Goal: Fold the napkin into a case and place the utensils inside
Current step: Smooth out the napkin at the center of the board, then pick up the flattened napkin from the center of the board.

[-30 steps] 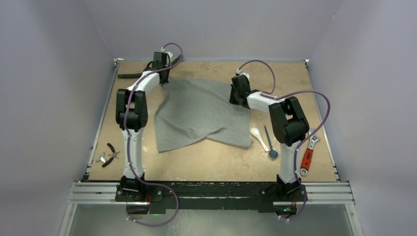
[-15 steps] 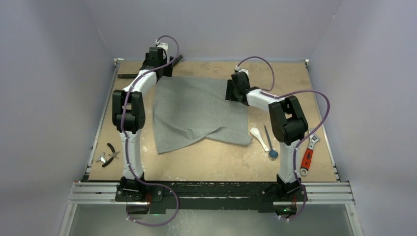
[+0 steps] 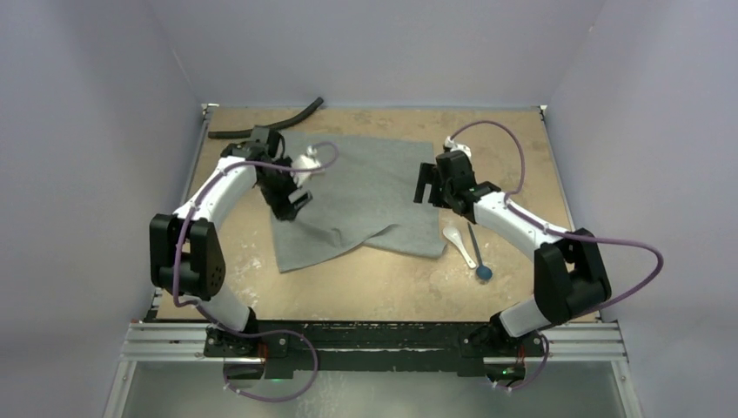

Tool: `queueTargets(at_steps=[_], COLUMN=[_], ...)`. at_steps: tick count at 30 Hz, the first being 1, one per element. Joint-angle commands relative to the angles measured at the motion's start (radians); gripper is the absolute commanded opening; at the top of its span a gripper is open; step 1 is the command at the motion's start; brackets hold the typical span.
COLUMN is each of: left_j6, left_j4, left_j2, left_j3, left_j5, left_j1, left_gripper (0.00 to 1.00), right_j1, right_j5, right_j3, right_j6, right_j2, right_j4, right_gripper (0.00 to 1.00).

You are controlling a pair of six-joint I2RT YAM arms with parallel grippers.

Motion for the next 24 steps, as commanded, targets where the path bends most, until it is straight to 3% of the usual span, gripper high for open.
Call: queueTargets(at_steps=[1,10,17,20,22,24], left_j6=[0.390,0.379,0.341,0.314,0.285,0.254], left_j4=[-0.371,-0.234,0.001,0.081,0.117,0.136], left_j2=[-0.021,-0.118,-0.189,-0.190,-0.192,-0.200], left_j3=[-0.141,-0.336,-0.520,-0.563,-0.578,-0.578], left_j5=[0.114,-0.012,-0.114,-0.160,-0.168,-0.162], left_j1=[-0.069,-0.173,-0.228,-0.234,-0.235,-0.235], left_gripper=[0.84,0.87,0.87,0.79,0.67,0.49], right_j1=[0.003,0.002,0.000,-0.006,-0.010,-0.010], right_j5=[-0.073,-0.128,-0.143,-0.145,-0.158,-0.175], right_j3=[-0.109,-0.186,-0.192,-0.191,-0.194,-0.201], right_j6=[0.057,0.081,0.074,0.069,0.070,0.076], right_j2=[-0.077,-0.150,-0.120,-0.115,-0.116,-0.122], right_j4=[-0.114,-0.117,-0.088,-0.085,-0.082,-0.085], right_gripper=[0.96,0.97,0.98,0.98,0.98,0.98])
